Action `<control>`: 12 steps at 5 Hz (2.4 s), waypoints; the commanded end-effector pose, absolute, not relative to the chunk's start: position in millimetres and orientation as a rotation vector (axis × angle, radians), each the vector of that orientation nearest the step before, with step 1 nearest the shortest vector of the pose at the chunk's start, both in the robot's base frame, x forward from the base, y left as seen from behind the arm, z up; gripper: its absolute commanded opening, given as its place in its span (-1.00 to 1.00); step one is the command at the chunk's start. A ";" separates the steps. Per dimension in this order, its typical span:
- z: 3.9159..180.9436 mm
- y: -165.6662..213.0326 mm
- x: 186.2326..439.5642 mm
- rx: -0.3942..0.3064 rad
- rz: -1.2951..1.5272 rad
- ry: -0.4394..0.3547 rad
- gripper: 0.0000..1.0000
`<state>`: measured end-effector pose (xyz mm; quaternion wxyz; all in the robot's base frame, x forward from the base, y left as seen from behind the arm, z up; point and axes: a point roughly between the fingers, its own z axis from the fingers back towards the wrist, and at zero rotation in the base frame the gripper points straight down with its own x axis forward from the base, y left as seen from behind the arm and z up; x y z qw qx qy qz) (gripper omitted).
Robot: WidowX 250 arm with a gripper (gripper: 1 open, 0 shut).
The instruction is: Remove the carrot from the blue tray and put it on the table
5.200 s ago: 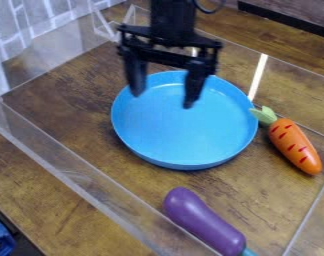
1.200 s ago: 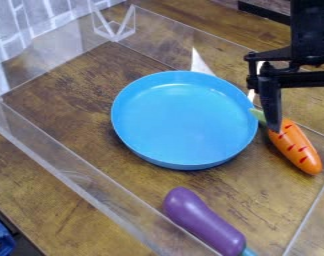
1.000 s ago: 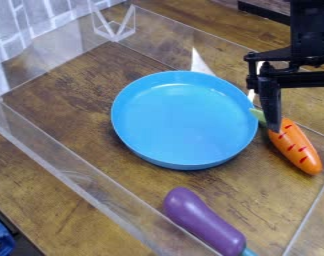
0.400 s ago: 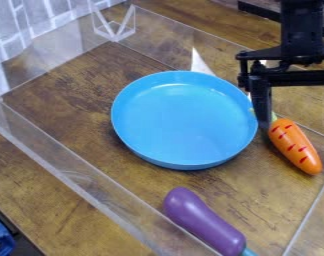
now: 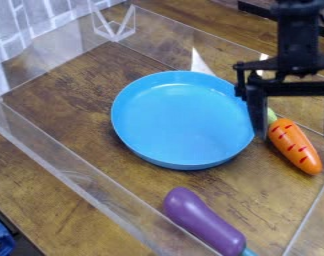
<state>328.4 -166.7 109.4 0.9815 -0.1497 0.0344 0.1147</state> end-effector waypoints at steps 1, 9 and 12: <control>115.6 -174.7 334.9 -0.317 0.227 0.031 1.00; 112.6 -181.3 347.2 -0.303 0.280 -0.007 1.00; 139.2 -168.1 354.8 -0.335 0.303 -0.025 1.00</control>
